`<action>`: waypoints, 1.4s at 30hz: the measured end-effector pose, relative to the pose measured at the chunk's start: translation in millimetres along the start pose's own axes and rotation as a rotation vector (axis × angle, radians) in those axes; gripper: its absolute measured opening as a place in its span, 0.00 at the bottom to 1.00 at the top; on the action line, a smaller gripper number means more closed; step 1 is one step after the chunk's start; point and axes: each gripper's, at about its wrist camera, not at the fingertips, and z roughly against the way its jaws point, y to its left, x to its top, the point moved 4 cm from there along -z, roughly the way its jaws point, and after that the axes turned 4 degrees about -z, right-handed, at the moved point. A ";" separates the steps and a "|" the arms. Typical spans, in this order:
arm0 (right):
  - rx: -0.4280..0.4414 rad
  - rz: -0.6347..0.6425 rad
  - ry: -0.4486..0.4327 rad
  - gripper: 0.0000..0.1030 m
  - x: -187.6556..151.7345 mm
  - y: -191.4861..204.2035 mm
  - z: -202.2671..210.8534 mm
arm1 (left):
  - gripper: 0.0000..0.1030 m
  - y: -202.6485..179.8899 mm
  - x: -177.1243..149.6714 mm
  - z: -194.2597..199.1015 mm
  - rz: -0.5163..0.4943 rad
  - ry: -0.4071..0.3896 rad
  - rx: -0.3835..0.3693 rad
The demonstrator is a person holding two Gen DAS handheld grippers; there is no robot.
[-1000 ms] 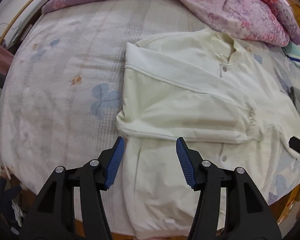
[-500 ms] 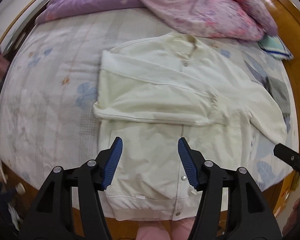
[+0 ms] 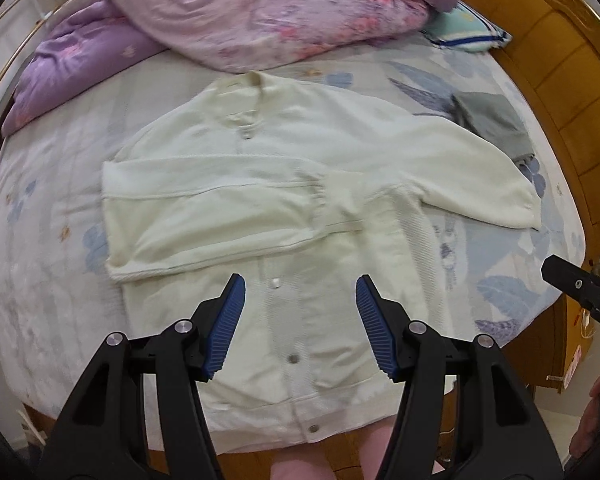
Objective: Fold large clothes
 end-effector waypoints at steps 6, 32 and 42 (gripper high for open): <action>0.026 -0.026 0.014 0.84 37.2 -50.0 -15.9 | 0.57 -48.3 27.3 -19.8 -0.016 0.005 0.006; 0.035 -0.870 0.048 0.83 149.4 -379.8 -215.4 | 0.57 -126.8 134.4 -205.6 -0.021 0.096 0.064; -0.012 -0.902 -0.089 0.20 175.1 -392.2 -209.6 | 0.08 -103.9 175.2 -245.6 0.108 0.068 0.002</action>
